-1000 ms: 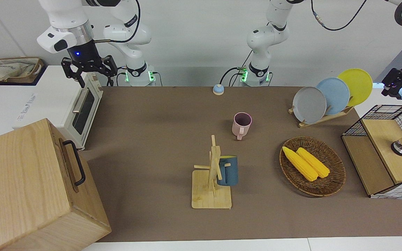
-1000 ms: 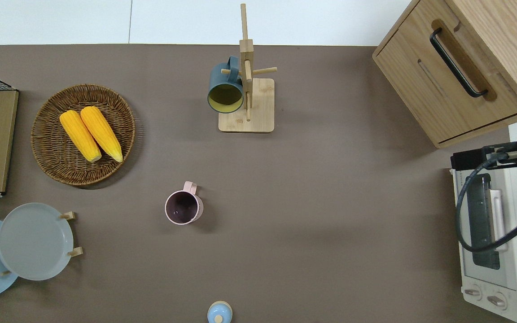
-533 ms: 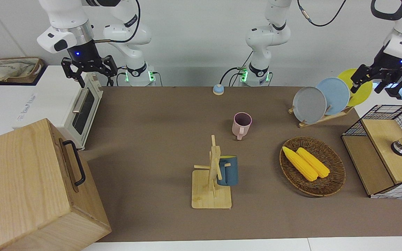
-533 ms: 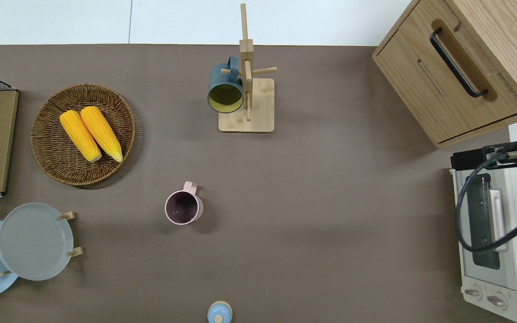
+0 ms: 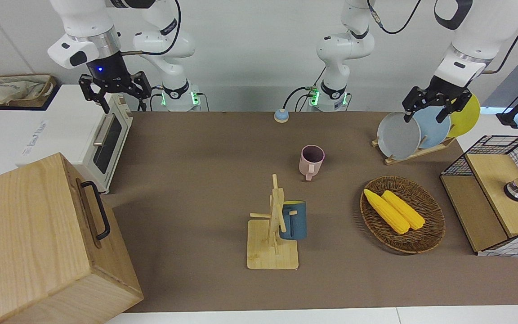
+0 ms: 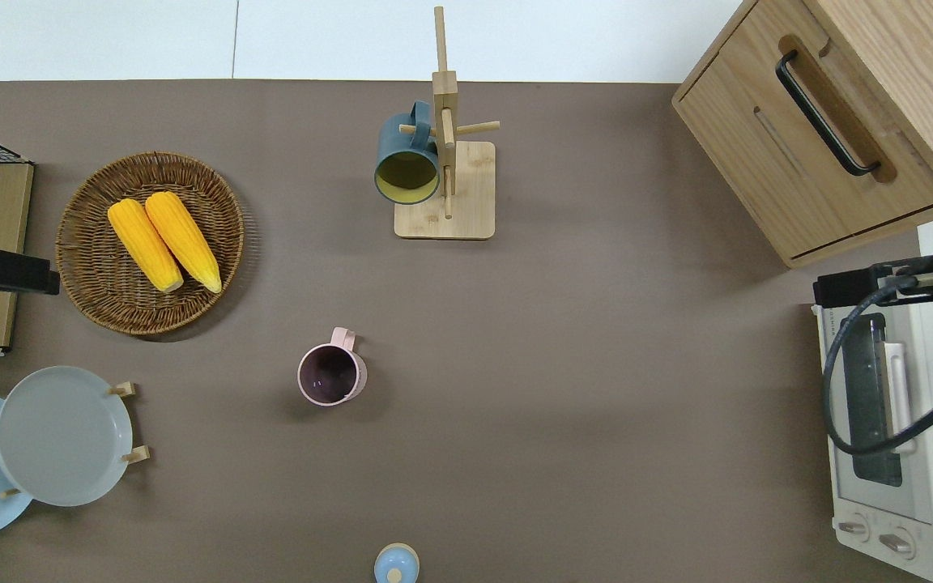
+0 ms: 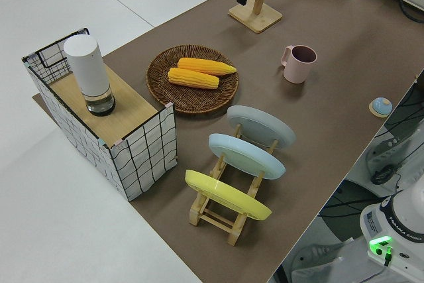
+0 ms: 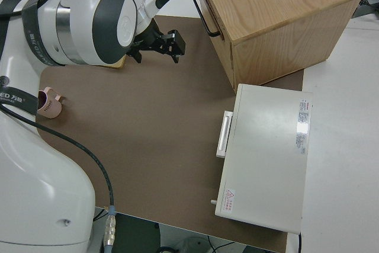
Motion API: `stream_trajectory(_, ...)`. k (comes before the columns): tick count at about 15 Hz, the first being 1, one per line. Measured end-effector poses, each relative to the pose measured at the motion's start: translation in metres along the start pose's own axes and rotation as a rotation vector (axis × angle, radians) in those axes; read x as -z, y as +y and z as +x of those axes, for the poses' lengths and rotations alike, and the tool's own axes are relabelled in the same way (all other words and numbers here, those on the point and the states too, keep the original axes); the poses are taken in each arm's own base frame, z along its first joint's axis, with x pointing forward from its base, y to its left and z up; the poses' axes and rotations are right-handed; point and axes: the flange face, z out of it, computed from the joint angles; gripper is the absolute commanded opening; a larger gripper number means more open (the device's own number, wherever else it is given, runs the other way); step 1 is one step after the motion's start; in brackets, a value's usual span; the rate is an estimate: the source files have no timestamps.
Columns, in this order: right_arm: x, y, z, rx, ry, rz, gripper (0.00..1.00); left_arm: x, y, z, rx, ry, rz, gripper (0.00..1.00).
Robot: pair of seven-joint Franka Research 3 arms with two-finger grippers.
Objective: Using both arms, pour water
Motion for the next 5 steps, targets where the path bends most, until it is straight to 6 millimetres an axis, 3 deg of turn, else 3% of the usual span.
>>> stream_trajectory(5,0.0,0.0,0.0,0.0,0.0,0.0,0.992,-0.007,0.024,-0.005,-0.04,-0.062,-0.005,1.0)
